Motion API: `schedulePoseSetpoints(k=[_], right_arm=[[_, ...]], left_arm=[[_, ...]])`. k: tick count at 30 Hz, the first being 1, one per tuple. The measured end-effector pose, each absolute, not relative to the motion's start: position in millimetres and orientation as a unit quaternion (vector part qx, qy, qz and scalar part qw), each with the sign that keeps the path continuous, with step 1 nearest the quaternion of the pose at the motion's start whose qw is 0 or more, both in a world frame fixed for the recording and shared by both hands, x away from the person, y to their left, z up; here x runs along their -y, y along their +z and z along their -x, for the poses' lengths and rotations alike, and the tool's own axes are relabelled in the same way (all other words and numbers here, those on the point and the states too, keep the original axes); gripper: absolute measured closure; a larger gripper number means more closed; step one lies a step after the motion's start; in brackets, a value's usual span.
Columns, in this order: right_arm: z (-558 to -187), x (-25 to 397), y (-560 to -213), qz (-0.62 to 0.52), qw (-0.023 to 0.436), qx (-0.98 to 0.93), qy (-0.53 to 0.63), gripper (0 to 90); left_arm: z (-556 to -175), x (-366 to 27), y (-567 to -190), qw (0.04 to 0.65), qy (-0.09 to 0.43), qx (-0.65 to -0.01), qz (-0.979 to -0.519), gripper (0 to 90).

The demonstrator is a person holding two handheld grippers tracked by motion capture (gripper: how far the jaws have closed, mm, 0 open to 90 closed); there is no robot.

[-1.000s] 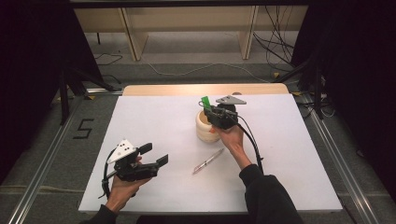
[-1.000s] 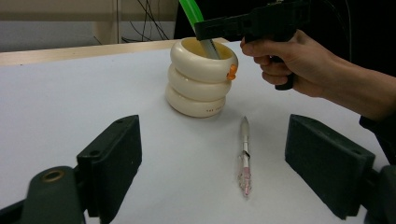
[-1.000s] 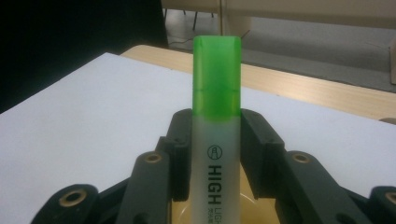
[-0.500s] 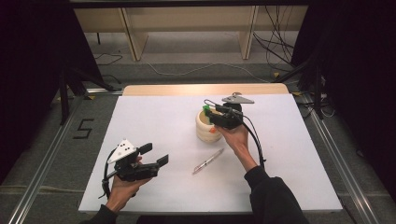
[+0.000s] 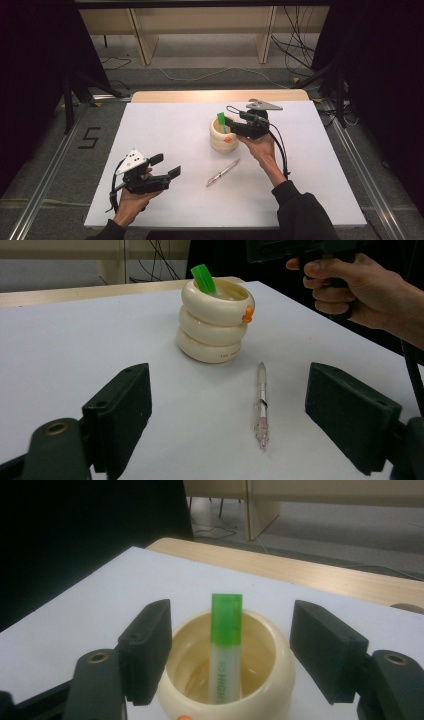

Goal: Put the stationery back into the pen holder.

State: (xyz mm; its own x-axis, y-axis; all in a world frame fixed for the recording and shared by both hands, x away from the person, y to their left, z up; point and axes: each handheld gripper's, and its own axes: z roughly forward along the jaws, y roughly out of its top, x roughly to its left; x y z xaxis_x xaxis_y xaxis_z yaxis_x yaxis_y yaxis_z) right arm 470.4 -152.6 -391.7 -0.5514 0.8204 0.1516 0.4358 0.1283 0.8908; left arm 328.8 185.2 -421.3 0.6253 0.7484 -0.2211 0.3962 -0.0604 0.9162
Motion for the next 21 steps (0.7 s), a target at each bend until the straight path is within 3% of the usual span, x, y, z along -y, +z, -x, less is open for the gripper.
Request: schedulePoseSetpoints(k=[7,21], right_arm=[[-459,165,-391,-0.428,0.192,-0.732,0.494,28.1],[-423,191,-393,-0.411,0.188,-0.733,0.508,27.4]], left_arm=[[-329,-185,-421,0.553,0.158,-0.404,-0.711,18.4],[-332,-184,-422,0.551,0.155,-0.404,-0.714,18.4]])
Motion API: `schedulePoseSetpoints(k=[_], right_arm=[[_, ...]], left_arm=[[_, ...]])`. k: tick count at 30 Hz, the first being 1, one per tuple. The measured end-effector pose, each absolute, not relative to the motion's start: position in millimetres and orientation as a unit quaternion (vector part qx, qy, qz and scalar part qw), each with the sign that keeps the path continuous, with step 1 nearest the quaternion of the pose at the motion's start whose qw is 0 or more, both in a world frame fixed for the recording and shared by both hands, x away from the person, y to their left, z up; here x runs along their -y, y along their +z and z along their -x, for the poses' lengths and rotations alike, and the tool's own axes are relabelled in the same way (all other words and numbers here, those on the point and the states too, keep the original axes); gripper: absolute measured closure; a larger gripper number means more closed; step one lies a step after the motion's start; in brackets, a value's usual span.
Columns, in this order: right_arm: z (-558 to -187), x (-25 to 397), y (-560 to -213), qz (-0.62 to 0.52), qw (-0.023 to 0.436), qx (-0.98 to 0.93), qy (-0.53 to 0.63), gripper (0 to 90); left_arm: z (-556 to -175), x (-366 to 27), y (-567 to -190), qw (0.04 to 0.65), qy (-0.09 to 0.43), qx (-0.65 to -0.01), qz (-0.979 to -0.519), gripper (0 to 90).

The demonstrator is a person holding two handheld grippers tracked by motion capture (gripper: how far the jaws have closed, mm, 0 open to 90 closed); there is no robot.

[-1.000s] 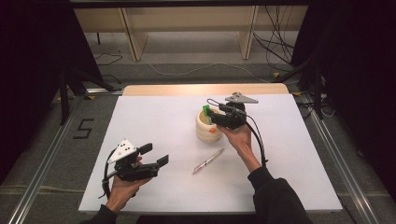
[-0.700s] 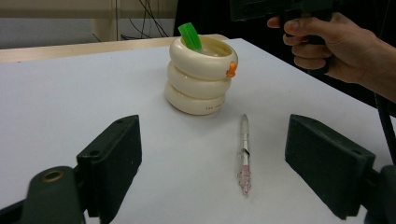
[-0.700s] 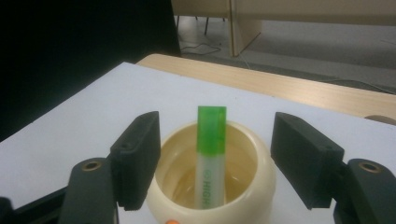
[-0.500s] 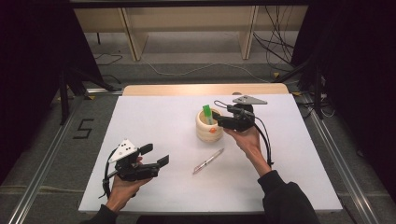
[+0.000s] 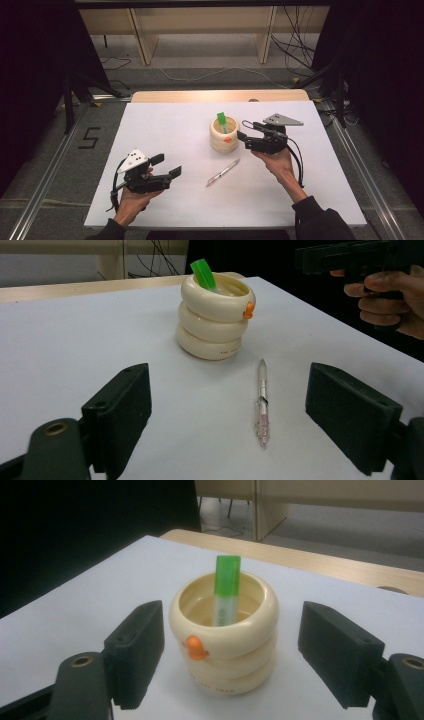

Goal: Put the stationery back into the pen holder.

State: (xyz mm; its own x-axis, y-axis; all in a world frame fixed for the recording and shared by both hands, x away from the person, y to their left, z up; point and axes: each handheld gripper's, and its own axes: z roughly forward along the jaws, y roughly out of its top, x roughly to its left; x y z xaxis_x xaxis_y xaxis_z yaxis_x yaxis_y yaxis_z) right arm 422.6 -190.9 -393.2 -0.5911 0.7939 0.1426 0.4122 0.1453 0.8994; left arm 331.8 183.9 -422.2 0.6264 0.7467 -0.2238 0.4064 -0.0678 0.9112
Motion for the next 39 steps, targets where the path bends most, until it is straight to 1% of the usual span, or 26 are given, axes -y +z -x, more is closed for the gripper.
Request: schedulePoseSetpoints(k=[13,39], right_arm=[[-400,205,-400,-0.406,0.187,-0.738,0.506,27.4],[-377,212,-406,-0.396,0.191,-0.739,0.511,27.4]], left_arm=[[-334,-181,-422,0.541,0.148,-0.401,-0.724,18.4],[-341,-168,-422,0.515,0.126,-0.400,-0.747,18.3]])
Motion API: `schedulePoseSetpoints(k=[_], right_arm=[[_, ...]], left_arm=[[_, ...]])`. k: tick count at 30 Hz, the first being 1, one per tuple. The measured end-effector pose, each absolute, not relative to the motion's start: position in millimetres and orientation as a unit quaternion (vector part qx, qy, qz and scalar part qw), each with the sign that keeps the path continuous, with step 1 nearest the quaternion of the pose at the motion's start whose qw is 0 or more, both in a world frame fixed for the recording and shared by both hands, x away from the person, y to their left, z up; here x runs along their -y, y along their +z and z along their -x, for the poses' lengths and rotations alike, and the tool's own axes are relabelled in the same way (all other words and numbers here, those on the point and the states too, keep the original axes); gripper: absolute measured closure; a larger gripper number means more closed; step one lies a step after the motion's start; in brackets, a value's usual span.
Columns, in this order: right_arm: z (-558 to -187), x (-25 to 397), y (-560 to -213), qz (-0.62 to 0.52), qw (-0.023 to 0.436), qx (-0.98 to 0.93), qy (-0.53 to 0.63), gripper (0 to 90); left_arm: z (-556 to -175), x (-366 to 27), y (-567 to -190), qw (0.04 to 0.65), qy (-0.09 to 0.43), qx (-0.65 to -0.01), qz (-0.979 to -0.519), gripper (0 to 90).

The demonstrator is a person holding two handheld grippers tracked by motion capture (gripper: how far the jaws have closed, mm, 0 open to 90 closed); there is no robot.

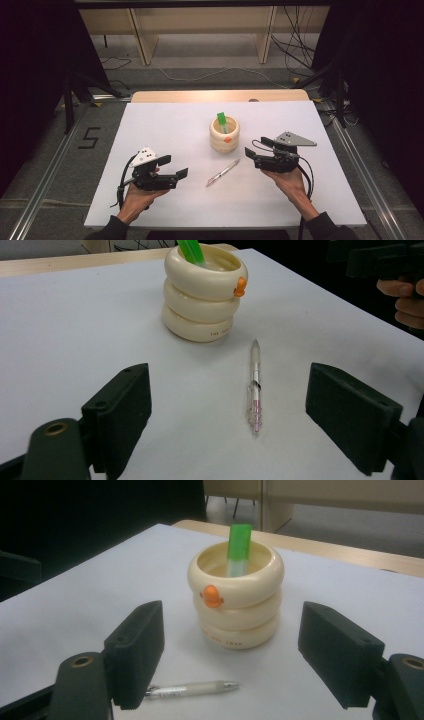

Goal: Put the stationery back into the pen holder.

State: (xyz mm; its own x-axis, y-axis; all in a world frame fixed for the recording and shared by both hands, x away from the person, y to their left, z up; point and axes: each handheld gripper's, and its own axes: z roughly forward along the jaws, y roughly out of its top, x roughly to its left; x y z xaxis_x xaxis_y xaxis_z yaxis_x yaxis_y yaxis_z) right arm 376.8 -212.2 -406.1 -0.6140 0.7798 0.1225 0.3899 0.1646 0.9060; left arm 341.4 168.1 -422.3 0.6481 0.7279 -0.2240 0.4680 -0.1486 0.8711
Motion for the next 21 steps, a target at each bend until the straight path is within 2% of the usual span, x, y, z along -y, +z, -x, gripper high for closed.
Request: schedulePoseSetpoints(k=[21], right_arm=[[-357,224,-411,-0.393,0.196,-0.737,0.513,27.4]], left_arm=[[-361,-140,-422,0.471,0.102,-0.385,-0.787,18.3]])
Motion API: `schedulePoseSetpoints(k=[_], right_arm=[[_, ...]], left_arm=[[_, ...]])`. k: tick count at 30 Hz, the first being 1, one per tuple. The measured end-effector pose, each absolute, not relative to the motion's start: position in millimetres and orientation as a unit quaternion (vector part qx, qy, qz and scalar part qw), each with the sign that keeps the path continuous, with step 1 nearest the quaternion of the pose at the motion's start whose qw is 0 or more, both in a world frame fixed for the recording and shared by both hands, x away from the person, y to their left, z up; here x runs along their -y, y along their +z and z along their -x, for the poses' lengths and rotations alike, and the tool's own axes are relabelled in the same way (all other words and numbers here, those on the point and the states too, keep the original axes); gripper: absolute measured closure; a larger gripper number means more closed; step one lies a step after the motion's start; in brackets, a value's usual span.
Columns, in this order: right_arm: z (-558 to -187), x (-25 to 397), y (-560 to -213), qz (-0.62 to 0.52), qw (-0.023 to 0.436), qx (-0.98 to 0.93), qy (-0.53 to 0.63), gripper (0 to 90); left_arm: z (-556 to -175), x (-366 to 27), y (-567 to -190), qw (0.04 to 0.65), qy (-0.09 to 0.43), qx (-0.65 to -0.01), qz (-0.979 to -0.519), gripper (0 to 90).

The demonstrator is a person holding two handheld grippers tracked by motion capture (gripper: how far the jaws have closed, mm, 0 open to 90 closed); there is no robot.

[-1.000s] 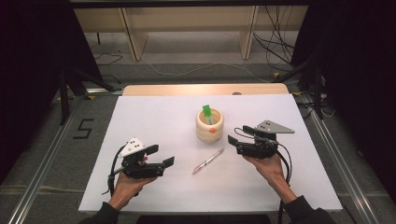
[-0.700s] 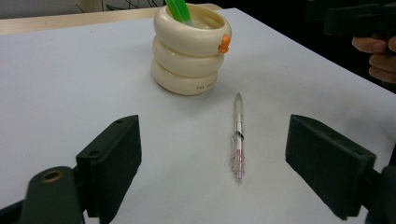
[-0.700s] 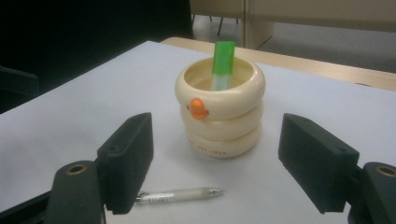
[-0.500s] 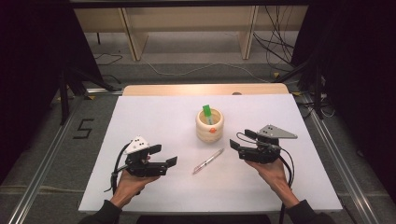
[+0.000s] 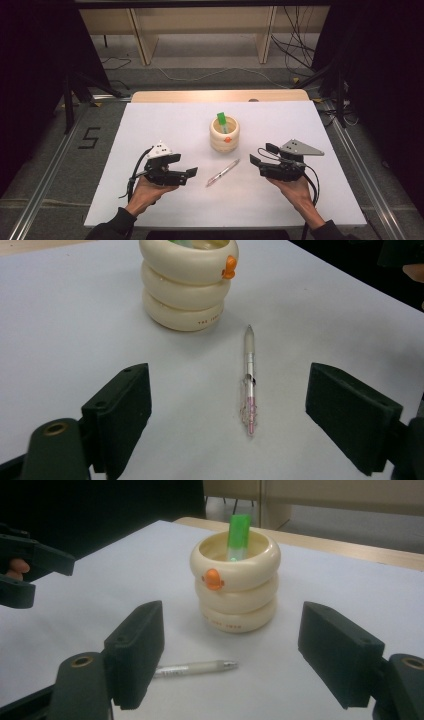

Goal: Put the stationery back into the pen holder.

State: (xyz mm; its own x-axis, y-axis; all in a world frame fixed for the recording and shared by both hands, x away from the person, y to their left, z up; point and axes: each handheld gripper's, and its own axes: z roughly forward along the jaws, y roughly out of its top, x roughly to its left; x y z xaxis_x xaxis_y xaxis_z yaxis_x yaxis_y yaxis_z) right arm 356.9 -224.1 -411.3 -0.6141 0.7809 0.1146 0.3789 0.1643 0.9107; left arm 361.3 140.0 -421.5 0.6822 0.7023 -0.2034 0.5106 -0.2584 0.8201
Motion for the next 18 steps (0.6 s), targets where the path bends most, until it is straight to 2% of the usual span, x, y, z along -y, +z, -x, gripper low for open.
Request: schedulePoseSetpoints(k=[18], right_arm=[[-340,237,-417,-0.397,0.202,-0.735,0.511,27.4]], left_arm=[[-384,-99,-425,0.414,0.081,-0.361,-0.832,18.4]])
